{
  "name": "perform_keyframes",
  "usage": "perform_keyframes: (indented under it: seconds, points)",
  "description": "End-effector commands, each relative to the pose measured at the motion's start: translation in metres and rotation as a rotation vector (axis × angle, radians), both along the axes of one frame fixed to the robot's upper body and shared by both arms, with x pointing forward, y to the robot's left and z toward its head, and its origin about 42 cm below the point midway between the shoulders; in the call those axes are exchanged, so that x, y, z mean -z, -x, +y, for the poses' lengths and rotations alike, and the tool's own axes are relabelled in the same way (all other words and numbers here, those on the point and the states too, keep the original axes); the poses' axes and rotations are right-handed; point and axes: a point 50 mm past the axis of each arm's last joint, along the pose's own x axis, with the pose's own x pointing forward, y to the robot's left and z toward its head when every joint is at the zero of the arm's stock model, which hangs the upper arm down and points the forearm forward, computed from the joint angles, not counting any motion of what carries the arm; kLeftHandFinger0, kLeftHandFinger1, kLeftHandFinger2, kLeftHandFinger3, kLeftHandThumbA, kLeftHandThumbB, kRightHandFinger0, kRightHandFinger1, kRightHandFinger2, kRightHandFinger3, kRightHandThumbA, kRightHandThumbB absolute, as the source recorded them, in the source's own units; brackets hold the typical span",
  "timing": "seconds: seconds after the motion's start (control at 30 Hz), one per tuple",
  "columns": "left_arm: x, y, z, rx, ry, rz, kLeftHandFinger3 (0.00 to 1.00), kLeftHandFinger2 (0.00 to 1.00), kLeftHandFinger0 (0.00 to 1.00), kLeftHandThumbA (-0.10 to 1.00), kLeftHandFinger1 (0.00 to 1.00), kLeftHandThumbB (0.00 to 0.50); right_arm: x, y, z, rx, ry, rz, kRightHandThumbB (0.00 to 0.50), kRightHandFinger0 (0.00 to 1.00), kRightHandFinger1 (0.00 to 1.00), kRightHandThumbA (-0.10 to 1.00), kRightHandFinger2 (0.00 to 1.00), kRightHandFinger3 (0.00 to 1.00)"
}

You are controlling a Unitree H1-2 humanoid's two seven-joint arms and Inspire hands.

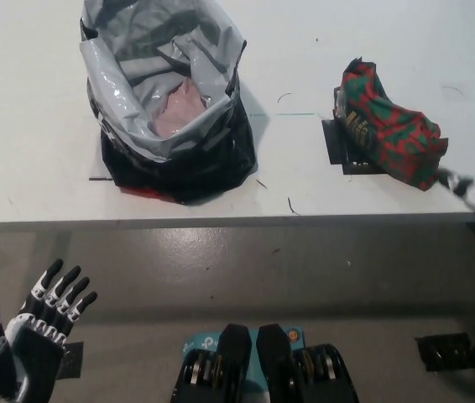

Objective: The robot uses its right hand to pick up a bag of coffee beans and puts it in the black plastic bag, then the robot grabs the top of the bag and lifts it.

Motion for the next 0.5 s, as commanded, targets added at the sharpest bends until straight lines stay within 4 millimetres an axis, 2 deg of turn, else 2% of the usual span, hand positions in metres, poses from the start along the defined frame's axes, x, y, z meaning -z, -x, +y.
perform_keyframes:
  seconds: [0.0,0.07,0.17,0.37,0.47]
  points:
    - [-0.004,0.008,0.007,-0.022,-0.043,-0.073,1.00,1.00,1.00,1.00,1.00,0.226,-0.067,-0.090,0.015,0.164,0.262,0.293,0.303,1.00,1.00,1.00,1.00,1.00]
    - [-0.003,0.008,0.006,-0.017,-0.033,-0.076,1.00,1.00,1.00,1.00,1.00,0.219,-0.069,-0.118,0.022,0.186,0.268,0.354,0.317,1.00,1.00,1.00,1.00,1.00]
    - [-0.003,0.008,0.005,-0.019,-0.034,-0.073,1.00,1.00,1.00,1.00,1.00,0.219,-0.066,-0.157,0.032,0.219,0.273,0.426,0.307,1.00,1.00,1.00,1.00,1.00]
    - [-0.002,0.011,0.002,-0.021,-0.034,-0.068,1.00,1.00,1.00,1.00,1.00,0.250,-0.055,-0.206,0.047,0.285,0.312,0.543,0.358,1.00,1.00,1.00,1.00,1.00]
    - [0.000,0.013,0.000,-0.026,-0.035,-0.060,1.00,1.00,1.00,1.00,1.00,0.271,-0.049,-0.224,0.052,0.309,0.330,0.610,0.376,1.00,1.00,1.00,1.00,1.00]
